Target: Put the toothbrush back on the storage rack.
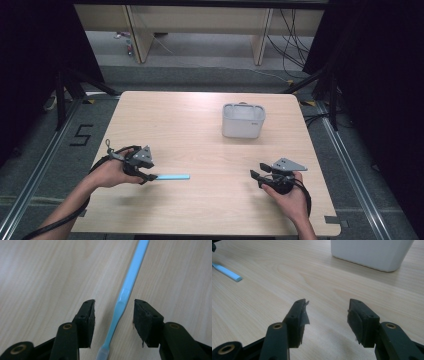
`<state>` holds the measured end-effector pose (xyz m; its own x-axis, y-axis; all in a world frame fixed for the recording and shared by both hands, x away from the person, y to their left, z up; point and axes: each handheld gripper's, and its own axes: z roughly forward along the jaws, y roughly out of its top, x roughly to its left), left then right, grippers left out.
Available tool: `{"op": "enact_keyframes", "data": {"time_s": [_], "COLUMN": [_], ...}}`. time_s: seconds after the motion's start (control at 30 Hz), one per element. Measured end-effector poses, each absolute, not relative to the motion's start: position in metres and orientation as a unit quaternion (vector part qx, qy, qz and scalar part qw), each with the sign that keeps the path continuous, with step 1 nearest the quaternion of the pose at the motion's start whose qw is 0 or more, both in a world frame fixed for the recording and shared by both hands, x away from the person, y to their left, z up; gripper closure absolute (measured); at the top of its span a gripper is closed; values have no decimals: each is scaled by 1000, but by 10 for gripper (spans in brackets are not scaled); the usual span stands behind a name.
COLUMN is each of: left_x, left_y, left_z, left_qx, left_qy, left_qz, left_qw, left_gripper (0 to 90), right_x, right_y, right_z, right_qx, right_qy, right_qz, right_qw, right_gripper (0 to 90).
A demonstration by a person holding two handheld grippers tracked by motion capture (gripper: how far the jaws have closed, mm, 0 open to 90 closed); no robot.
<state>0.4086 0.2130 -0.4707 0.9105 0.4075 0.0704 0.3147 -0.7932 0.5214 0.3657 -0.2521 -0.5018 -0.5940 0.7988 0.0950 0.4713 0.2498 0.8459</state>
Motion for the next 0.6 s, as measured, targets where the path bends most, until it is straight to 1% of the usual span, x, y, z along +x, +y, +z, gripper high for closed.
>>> {"op": "enact_keyframes", "data": {"time_s": [0.03, 0.13, 0.47, 0.53, 0.6], "left_x": [411, 414, 425, 427, 430], "left_y": [212, 204, 185, 182, 179], "left_z": [-469, -471, -471, -471, -472], "left_qx": [953, 966, 984, 986, 989], "left_qy": [172, 150, 104, 97, 87], "left_qz": [86, 70, 32, 29, 28], "left_qw": [233, 197, 139, 129, 117], "left_gripper": [515, 530, 576, 581, 584], "right_x": [366, 366, 366, 366, 366], "right_y": [-252, -252, -251, -252, -252], "right_z": [-502, -502, -502, -502, -503], "right_qx": [412, 409, 410, 407, 407], "right_qy": [770, 771, 770, 769, 770], "right_qz": [452, 450, 457, 456, 455], "right_qw": [181, 188, 178, 187, 185], "right_gripper": [493, 493, 493, 493, 493]}}
